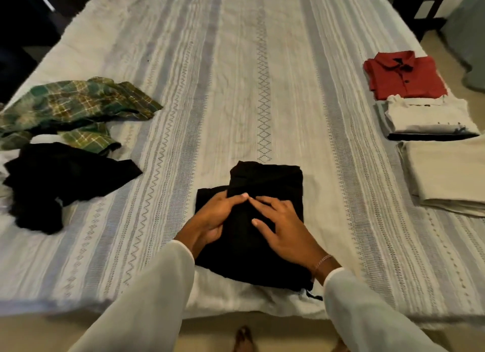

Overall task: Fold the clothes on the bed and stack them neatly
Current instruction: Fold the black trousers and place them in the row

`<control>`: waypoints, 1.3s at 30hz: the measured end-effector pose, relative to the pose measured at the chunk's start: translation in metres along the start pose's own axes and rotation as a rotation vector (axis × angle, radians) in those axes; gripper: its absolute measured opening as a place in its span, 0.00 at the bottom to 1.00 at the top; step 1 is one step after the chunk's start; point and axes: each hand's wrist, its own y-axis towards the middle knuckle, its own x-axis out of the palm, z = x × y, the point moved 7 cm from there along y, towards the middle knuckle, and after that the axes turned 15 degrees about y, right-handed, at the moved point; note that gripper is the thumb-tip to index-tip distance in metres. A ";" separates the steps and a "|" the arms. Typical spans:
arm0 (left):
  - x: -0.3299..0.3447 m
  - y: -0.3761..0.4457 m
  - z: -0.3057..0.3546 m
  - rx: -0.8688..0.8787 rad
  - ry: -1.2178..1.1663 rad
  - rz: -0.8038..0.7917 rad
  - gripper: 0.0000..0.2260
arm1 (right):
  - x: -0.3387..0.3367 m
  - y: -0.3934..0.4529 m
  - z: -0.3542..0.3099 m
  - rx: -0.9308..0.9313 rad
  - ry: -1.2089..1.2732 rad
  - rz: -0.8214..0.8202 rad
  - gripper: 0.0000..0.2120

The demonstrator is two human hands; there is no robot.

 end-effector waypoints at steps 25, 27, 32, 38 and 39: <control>-0.124 0.037 -0.075 -0.220 0.996 0.769 0.47 | 0.125 0.044 0.054 0.382 -0.470 -0.001 0.60; -0.127 0.038 -0.074 -0.255 0.936 0.697 0.48 | 0.124 0.045 0.056 0.381 -0.400 -0.087 0.59; -0.126 0.039 -0.075 -0.288 0.837 0.504 0.46 | 0.036 0.017 0.065 0.520 0.063 0.464 0.37; -0.109 0.025 -0.059 -0.169 0.665 0.475 0.42 | 0.025 -0.033 0.128 1.001 0.693 0.459 0.47; -0.101 0.025 -0.051 -0.119 0.651 0.464 0.39 | 0.023 -0.035 0.129 0.991 0.767 0.428 0.48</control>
